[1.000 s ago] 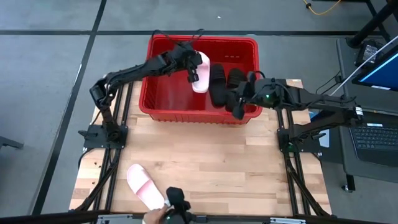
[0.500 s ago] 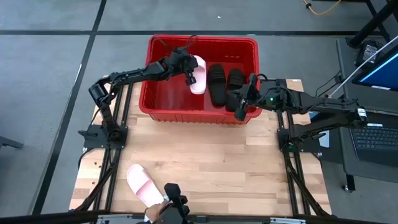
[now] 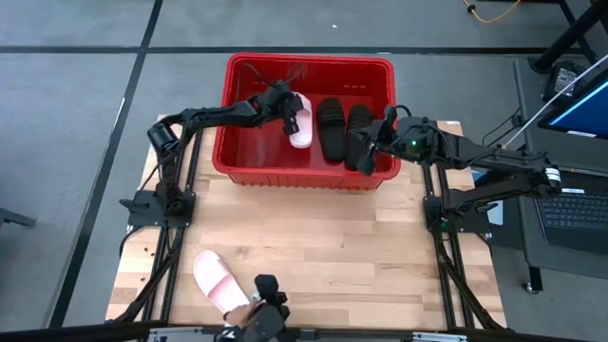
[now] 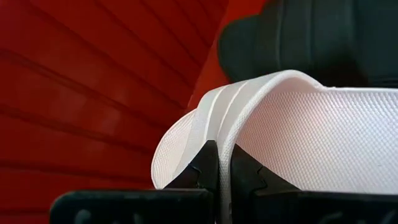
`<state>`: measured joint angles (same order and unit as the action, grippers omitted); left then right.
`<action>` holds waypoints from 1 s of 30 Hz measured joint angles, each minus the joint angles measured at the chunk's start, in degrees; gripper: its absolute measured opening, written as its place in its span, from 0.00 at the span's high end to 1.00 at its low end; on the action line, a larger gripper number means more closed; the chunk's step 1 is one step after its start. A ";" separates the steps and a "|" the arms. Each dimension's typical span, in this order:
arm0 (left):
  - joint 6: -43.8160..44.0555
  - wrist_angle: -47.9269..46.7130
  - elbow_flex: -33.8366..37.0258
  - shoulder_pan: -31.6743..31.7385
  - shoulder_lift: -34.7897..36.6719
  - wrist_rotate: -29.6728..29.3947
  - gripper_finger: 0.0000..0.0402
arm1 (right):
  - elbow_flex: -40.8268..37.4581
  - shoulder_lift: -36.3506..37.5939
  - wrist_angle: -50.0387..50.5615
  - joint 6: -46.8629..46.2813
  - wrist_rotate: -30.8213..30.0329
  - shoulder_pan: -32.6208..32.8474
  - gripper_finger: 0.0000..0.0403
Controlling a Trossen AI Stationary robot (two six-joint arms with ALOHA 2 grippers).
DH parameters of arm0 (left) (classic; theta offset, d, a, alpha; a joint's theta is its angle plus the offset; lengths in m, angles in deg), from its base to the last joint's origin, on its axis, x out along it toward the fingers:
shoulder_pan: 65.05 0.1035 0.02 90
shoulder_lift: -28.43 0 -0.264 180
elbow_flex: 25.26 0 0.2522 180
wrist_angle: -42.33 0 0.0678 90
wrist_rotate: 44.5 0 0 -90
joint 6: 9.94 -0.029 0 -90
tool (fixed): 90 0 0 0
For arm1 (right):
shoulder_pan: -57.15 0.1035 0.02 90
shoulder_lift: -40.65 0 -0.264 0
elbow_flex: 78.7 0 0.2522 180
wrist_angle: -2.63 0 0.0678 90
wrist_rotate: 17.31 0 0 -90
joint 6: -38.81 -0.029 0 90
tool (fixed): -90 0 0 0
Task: Pick and place slides into bin
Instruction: Put the right pink slide into the red bin
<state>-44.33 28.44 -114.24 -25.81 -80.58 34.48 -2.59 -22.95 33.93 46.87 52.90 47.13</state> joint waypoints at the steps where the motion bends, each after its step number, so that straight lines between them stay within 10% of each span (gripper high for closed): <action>1: -0.04 0.94 -0.04 0.20 -0.71 -0.01 0.99 | 0.00 0.00 0.04 0.00 0.02 0.00 0.99; 30: -3.21 9.58 -0.12 3.30 -6.28 6.44 0.99 | 0.00 -0.02 0.11 -0.02 0.11 0.00 0.99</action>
<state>-47.55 38.02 -114.36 -22.50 -86.86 40.92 -2.59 -22.97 34.04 46.85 53.01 47.13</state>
